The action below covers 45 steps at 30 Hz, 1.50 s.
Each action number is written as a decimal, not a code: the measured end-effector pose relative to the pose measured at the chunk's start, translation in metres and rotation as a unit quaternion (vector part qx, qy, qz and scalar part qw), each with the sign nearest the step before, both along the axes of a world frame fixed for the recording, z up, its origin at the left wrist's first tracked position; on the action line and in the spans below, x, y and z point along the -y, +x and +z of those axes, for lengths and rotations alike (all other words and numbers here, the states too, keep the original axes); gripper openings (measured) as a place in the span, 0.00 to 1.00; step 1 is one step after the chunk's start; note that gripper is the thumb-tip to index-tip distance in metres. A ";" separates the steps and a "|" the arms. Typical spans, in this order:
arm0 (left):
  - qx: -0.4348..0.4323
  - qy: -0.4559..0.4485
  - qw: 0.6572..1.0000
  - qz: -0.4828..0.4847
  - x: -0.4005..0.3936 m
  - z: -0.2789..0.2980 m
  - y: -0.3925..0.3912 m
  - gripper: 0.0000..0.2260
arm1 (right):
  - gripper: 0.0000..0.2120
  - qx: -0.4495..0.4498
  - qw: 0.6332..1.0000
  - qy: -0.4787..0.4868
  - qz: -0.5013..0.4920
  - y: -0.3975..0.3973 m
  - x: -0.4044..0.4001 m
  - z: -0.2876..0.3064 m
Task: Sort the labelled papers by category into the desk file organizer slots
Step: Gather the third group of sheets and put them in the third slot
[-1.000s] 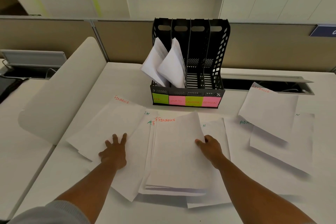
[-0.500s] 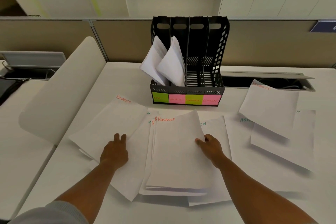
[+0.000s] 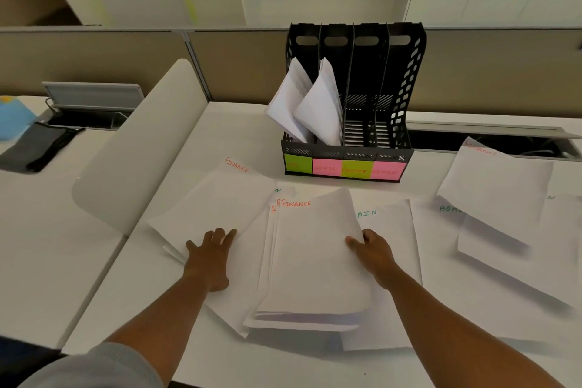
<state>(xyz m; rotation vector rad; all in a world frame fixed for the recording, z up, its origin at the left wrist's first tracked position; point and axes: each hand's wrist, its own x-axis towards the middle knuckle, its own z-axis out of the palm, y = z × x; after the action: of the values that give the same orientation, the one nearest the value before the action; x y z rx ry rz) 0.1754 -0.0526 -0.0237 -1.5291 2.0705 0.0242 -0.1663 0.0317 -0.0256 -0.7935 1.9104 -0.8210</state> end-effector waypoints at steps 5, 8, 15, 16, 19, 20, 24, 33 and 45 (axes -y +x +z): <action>0.003 -0.041 0.999 0.029 -0.006 0.001 0.016 0.47 | 0.10 0.012 1.000 -0.011 0.000 0.006 0.000 0.002; -0.017 -0.080 0.996 0.020 -0.007 0.004 0.022 0.38 | 0.10 0.018 1.000 -0.010 -0.001 0.011 0.000 0.002; -0.148 -0.171 0.974 -0.030 -0.002 0.010 0.015 0.16 | 0.10 0.029 1.000 -0.010 -0.003 0.019 0.003 0.006; -0.198 -0.180 0.963 -0.031 -0.001 0.013 0.008 0.13 | 0.10 0.029 1.000 -0.008 -0.005 0.019 0.003 0.006; -0.349 -0.171 0.921 -0.016 0.000 0.024 -0.021 0.09 | 0.11 0.022 1.000 -0.002 -0.013 0.020 0.003 0.006; -0.389 -0.150 0.909 -0.008 0.000 0.027 -0.033 0.09 | 0.10 0.019 1.000 0.001 -0.014 0.020 0.003 0.005; -0.499 0.016 0.866 0.000 -0.005 0.045 -0.081 0.10 | 0.09 0.023 0.999 0.006 -0.023 0.019 0.001 0.003; -0.512 0.263 0.817 0.027 -0.038 0.042 -0.161 0.11 | 0.15 0.032 0.999 -0.001 -0.041 0.010 -0.003 0.007; -0.634 0.037 0.725 0.267 -0.018 0.038 -0.170 0.21 | 0.13 0.059 0.995 -0.064 -0.043 -0.031 -0.022 0.011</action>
<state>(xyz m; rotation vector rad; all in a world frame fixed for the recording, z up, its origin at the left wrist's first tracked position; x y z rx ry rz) 0.0053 -0.0350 0.0146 -2.3080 2.2338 1.8044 -0.1971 0.0533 -0.0148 -0.7268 1.8115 -1.0289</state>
